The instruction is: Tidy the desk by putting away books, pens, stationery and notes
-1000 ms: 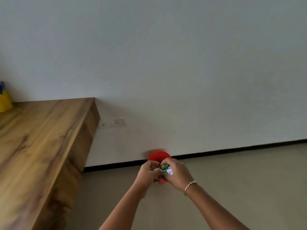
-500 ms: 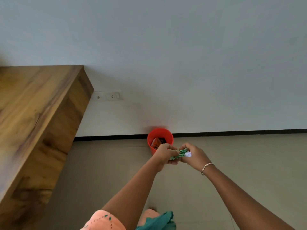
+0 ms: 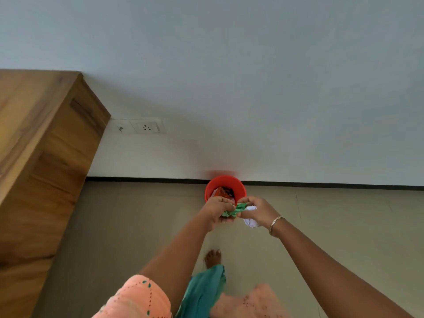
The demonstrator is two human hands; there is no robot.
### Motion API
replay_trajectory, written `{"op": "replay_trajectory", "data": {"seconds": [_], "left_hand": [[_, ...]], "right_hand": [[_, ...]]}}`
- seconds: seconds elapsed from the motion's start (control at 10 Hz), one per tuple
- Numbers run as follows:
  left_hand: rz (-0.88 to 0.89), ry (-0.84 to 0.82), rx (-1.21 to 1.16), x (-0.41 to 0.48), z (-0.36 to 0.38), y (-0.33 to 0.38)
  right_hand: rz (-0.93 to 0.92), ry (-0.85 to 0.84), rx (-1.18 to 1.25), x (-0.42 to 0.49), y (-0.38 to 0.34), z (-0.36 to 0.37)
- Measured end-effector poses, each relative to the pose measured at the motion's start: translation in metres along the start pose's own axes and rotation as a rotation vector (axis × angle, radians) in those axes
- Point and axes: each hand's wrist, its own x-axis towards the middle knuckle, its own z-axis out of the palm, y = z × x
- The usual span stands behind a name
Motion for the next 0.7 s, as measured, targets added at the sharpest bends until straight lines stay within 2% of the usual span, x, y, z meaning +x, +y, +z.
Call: {"op": "replay_trajectory", "data": {"seconds": [0.2, 0.3, 0.5, 0.6, 0.7], "left_hand": [[-0.098, 0.089, -0.057, 0.074, -0.006, 0.032], [-0.144, 0.149, -0.101, 0.114, -0.003, 0.036], [-0.186, 0.243, -0.257, 0.153, -0.001, 0.041], [-0.188, 0.238, -0.352, 0.16, 0.0, 0.044], [-0.176, 0.237, -0.346, 0.17, -0.007, 0.036]], "right_hand": [[0.131, -0.076, 0.129, 0.086, -0.002, -0.016], [0.274, -0.092, 0.241, 0.133, 0.006, -0.025], [0.445, -0.104, 0.366, 0.184, 0.006, -0.038], [0.468, -0.1, 0.402, 0.194, 0.004, -0.04], [0.449, -0.029, 0.416, 0.204, 0.004, -0.044]]}}
